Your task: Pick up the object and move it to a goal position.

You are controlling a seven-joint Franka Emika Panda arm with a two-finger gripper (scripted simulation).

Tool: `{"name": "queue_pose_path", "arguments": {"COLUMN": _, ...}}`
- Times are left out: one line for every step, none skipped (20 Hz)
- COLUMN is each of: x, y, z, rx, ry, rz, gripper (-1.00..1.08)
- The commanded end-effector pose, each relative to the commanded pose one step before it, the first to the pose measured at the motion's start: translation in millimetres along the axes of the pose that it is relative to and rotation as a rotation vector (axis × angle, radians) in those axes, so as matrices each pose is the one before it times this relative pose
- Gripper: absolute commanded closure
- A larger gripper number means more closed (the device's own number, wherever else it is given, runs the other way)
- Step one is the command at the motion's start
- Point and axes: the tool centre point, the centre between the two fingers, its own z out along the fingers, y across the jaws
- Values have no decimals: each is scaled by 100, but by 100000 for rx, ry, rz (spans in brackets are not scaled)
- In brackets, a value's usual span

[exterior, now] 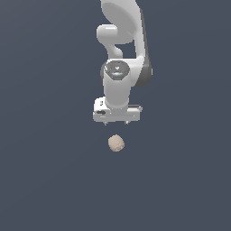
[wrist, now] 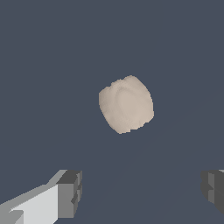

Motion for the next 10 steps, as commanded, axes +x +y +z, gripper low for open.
{"name": "queue_pose_path", "arguments": {"x": 0, "y": 1, "z": 0, "rx": 0, "ry": 0, "rz": 0, "gripper": -92}}
{"name": "queue_pose_path", "arguments": {"x": -5, "y": -5, "z": 2, "rx": 32, "ry": -1, "rz": 92, "gripper": -92}}
{"name": "queue_pose_path", "arguments": {"x": -14, "y": 11, "z": 7, "rx": 110, "ry": -4, "rz": 312, "gripper": -92}}
{"name": "queue_pose_path", "arguments": {"x": -23, "y": 7, "z": 11, "rx": 175, "ry": -7, "rz": 501, "gripper": -92}}
{"name": "queue_pose_path", "arguments": {"x": -32, "y": 8, "z": 14, "rx": 243, "ry": -10, "rz": 696, "gripper": -92}}
{"name": "queue_pose_path", "arguments": {"x": -41, "y": 14, "z": 17, "rx": 311, "ry": -14, "rz": 900, "gripper": -92}}
{"name": "queue_pose_path", "arguments": {"x": -49, "y": 16, "z": 19, "rx": 361, "ry": -18, "rz": 1060, "gripper": -92}}
{"name": "queue_pose_path", "arguments": {"x": -44, "y": 14, "z": 14, "rx": 309, "ry": -18, "rz": 924, "gripper": -92}}
{"name": "queue_pose_path", "arguments": {"x": -35, "y": 12, "z": 8, "rx": 237, "ry": -16, "rz": 725, "gripper": -92}}
{"name": "queue_pose_path", "arguments": {"x": -27, "y": 9, "z": 4, "rx": 165, "ry": -14, "rz": 522, "gripper": -92}}
